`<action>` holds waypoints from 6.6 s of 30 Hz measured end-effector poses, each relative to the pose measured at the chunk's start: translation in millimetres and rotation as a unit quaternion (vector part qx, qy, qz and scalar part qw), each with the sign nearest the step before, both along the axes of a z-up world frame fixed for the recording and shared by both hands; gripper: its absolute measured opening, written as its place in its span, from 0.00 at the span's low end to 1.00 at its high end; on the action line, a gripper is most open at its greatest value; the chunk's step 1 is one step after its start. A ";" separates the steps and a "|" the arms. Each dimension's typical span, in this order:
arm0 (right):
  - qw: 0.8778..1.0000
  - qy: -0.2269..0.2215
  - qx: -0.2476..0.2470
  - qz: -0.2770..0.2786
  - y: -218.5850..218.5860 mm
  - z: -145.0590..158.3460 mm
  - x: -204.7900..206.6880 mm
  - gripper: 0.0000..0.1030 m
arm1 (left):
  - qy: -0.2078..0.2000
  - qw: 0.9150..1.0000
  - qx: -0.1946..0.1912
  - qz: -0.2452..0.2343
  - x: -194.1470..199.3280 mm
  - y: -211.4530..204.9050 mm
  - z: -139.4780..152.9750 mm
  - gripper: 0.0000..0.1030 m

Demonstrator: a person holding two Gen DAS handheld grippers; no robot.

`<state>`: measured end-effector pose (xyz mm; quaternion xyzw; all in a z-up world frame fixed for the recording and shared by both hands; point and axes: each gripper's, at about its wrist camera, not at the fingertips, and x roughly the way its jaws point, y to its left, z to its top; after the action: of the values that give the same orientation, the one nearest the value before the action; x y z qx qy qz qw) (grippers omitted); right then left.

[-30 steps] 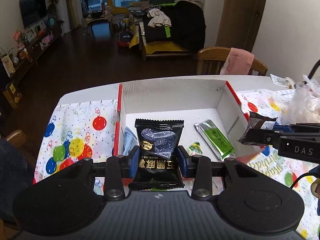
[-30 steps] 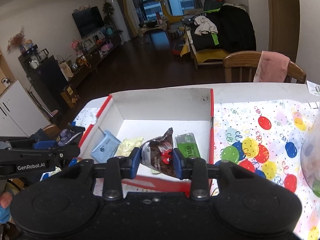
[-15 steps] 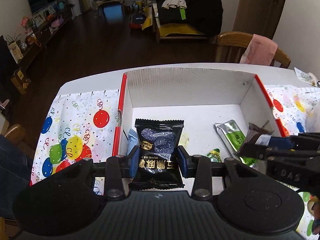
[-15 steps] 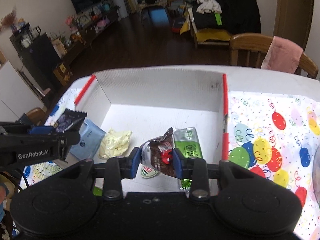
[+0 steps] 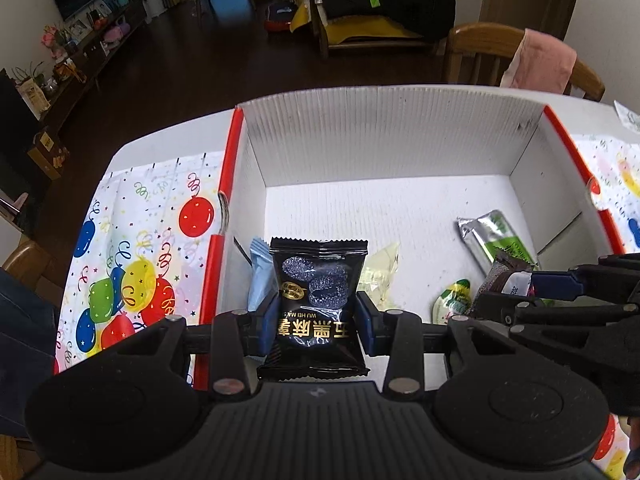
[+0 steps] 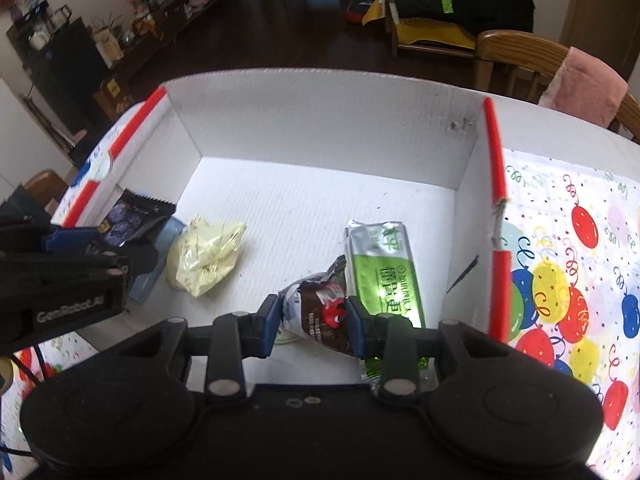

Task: Organize snacks
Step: 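Lower both packets into the box and open both tools, then withdraw both tools from the box back toward the snack pile, then grasp the yellow packet with the left tool while the right tool grasps the red-brown chip bag, then carry the yellow packet and red-brown chip bag over the red box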

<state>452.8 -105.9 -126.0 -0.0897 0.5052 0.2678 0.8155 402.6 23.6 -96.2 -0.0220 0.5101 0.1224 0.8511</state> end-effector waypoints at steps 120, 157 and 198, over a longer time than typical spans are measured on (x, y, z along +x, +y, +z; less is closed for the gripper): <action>0.989 -0.048 0.025 0.138 -4.9 -2.7 -204.6 0.99 | -0.020 0.992 -0.107 -0.067 -299.3 -32.3 -31.2 0.79; 0.979 -0.044 -0.010 0.201 31.0 -32.9 -189.2 0.52 | 0.022 0.994 -0.084 -0.064 -292.6 -51.2 -63.4 0.41; 0.996 -0.071 0.051 0.016 -44.8 30.2 -265.9 0.42 | -0.045 0.987 -0.143 -0.062 -322.3 -4.9 -22.9 0.20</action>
<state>187.0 -150.7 -95.8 -0.0747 0.4301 0.2989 0.8486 80.3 18.7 -119.1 -0.1171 0.4840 -0.0060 0.8672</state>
